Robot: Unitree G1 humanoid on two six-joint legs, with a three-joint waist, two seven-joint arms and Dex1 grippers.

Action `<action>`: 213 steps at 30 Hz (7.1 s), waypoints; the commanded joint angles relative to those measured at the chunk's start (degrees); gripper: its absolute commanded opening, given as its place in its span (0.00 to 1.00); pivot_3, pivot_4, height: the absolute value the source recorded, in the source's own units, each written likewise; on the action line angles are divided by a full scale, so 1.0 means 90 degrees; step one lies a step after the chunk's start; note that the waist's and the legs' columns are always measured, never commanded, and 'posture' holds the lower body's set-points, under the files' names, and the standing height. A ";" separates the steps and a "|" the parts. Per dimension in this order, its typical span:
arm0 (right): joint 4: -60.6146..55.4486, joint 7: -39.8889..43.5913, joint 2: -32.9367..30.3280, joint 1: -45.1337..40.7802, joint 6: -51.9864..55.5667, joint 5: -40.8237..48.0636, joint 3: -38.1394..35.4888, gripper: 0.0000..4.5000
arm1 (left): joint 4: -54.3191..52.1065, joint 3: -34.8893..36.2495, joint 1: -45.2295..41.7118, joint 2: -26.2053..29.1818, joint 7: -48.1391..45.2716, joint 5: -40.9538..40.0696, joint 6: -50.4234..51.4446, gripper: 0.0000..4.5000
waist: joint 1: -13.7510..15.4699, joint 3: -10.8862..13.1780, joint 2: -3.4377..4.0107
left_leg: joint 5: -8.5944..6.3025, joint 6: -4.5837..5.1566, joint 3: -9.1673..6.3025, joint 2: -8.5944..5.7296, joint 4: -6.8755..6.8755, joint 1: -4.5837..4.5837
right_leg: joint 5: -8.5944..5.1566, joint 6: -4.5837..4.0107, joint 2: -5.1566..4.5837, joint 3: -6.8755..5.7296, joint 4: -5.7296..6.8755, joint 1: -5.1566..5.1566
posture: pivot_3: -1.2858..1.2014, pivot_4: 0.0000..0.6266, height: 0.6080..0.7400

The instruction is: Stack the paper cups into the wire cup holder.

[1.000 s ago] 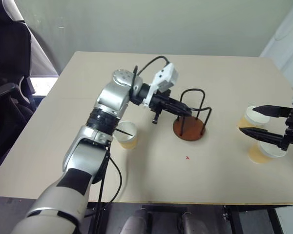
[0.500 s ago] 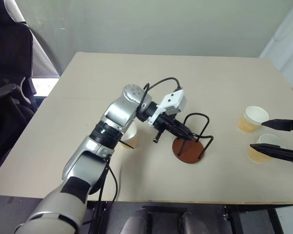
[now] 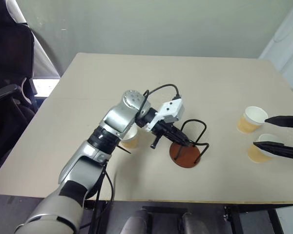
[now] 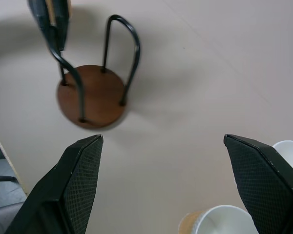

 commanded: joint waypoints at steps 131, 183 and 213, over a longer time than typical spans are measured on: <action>-0.0816 0.0357 -0.0354 -0.5016 -0.1137 -0.0841 0.5721 0.20 | -0.1094 0.1560 0.0143 0.2392 -0.0269 -0.1089 0.0458 1.00 | -0.0129 -0.0004 -0.0019 | -0.0014 -0.0009 -0.0028 0.0014 -0.0025 -0.0018 | -0.0027 -0.0013 0.0011 -0.0010 -0.0032 -0.0020 | 0.52 0.24 1.00; 0.0294 0.0956 -0.0367 -0.5124 -0.0880 -0.0165 0.4741 0.78 | -0.3234 0.1845 0.2291 0.5232 0.0760 0.1032 -0.0998 1.00 | -0.0197 -0.0005 -0.0018 | -0.0021 -0.0022 -0.0054 0.0013 -0.0032 -0.0016 | -0.0044 -0.0044 0.0014 -0.0021 -0.0025 -0.0026 | 0.52 0.24 1.00; 0.0211 0.0656 -0.0196 -0.4913 -0.0928 -0.0175 0.4696 0.78 | -0.2400 0.0922 0.1652 0.4364 -0.0140 0.1301 -0.1628 0.34 | -0.0204 -0.0005 -0.0019 | -0.0023 -0.0024 -0.0056 0.0013 -0.0027 -0.0017 | -0.0046 -0.0047 0.0014 -0.0022 0.0000 -0.0036 | 0.52 0.24 1.00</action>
